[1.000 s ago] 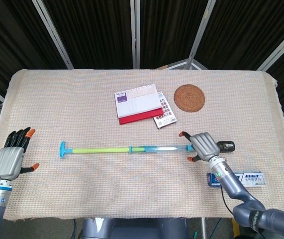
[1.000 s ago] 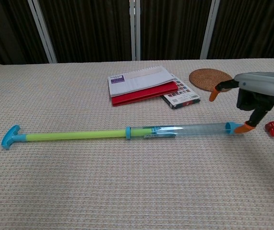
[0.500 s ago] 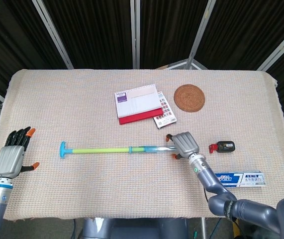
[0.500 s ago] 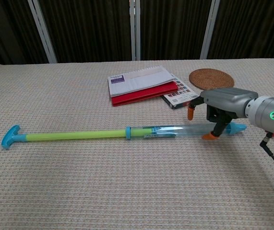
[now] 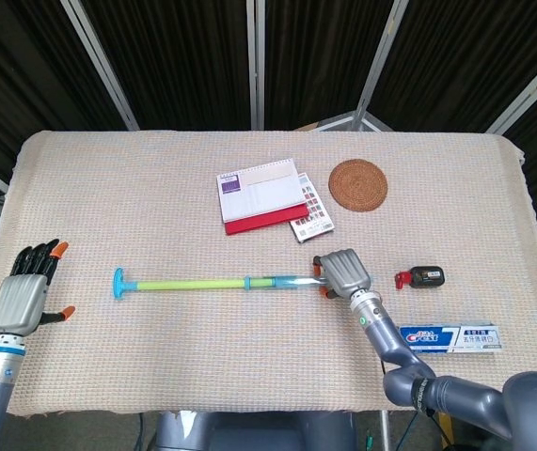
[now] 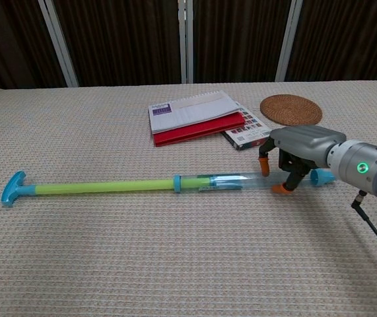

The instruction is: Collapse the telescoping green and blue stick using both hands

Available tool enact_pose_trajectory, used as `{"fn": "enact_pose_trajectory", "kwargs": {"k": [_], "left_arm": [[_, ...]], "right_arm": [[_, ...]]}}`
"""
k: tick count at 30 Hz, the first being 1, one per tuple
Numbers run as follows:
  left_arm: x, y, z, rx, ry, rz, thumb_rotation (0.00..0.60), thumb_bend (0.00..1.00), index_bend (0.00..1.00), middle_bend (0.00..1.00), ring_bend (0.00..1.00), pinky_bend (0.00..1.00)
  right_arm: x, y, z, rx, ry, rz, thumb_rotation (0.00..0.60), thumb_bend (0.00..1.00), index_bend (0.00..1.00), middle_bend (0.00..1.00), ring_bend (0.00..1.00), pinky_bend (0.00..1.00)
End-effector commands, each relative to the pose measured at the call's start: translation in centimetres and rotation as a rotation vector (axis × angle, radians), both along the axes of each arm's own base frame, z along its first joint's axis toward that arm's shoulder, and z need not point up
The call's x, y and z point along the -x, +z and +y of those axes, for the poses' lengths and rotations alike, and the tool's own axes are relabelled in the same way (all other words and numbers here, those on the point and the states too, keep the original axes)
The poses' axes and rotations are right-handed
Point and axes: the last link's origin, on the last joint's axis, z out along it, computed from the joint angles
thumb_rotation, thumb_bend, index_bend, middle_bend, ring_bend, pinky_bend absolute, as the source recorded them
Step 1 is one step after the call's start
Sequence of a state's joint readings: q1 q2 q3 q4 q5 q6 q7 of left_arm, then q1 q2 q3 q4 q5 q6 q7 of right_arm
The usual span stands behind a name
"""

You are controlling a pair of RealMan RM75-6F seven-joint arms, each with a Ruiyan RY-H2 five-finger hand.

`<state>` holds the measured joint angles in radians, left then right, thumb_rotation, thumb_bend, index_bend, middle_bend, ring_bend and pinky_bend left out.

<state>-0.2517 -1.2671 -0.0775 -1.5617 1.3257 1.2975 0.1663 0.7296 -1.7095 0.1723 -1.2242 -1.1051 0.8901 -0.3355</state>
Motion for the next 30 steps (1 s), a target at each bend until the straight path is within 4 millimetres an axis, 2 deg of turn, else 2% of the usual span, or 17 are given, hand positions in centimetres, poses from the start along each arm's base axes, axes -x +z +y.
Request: {"fn": "enact_pose_trajectory", "kwargs": {"k": [1,2,3,4,5,6,8,10,14,17,23,30], "left_arm": [[0.1,-0.1,0.2,0.003,0.004,0.003,0.600,0.00,0.00,0.12,0.09,0.08],[0.1,-0.2,0.4,0.004,0.005,0.004,0.600,0.00,0.00,0.26,0.21,0.18],[0.1,-0.3,0.5,0.003,0.003,0.004,0.600,0.00,0.00,0.41,0.35,0.33],[0.0,-0.4,0.8,0.003,-0.001,0.003,0.600,0.00,0.00,0.49,0.44,0.43],[-0.1,-0.6,1.3,0.005,-0.008,-0.004,0.600,0.00,0.00,0.58,0.53,0.57],[-0.2,-0.8,1.6,0.005,-0.012,-0.007,0.600,0.01,0.01,0.63,0.59,0.66],[-0.7,-1.6,2.8,0.015,-0.038,-0.012,0.600,0.07,0.11,0.74,0.70,0.86],[-1.1,-2.5,4.1,0.028,-0.057,-0.020,0.600,0.15,0.20,0.79,0.75,0.95],[-1.6,-4.5,6.2,0.087,-0.067,-0.034,0.600,0.29,0.36,0.83,0.79,1.00],[-2.1,-6.0,7.5,0.132,-0.064,-0.041,0.600,0.34,0.40,0.84,0.80,1.00],[-2.6,-8.3,8.4,0.204,-0.043,-0.048,0.600,0.37,0.45,0.84,0.80,1.00],[-2.7,-9.9,8.2,0.250,-0.024,-0.057,0.600,0.37,0.46,0.84,0.80,1.00]], "right_arm": [[0.0,0.0,0.0,0.006,-0.013,-0.016,0.600,0.29,0.64,1.00,1.00,1.00],[0.0,0.1,0.0,0.007,-0.017,-0.021,0.600,0.30,0.64,1.00,1.00,1.00],[-0.1,0.1,0.1,0.007,-0.020,-0.025,0.600,0.31,0.64,1.00,1.00,1.00],[-0.1,0.2,0.1,0.006,-0.023,-0.028,0.600,0.32,0.64,1.00,1.00,1.00],[-0.1,0.3,0.1,0.006,-0.027,-0.032,0.600,0.33,0.64,1.00,1.00,1.00],[-0.1,0.3,0.2,0.007,-0.031,-0.034,0.600,0.33,0.64,1.00,1.00,1.00],[-0.1,0.4,0.3,0.008,-0.042,-0.036,0.600,0.33,0.64,1.00,1.00,1.00],[-0.2,0.5,0.4,0.005,-0.051,-0.034,0.600,0.34,0.64,1.00,1.00,1.00],[-0.3,0.7,0.6,0.003,-0.057,-0.023,0.600,0.35,0.64,1.00,1.00,1.00],[-0.4,0.8,0.7,0.006,-0.058,-0.017,0.600,0.35,0.64,1.00,1.00,1.00],[-0.7,0.9,0.8,0.009,-0.061,-0.014,0.600,0.35,0.64,1.00,1.00,1.00],[-0.9,0.8,0.9,0.016,-0.065,-0.011,0.600,0.36,0.64,1.00,1.00,1.00]]}}
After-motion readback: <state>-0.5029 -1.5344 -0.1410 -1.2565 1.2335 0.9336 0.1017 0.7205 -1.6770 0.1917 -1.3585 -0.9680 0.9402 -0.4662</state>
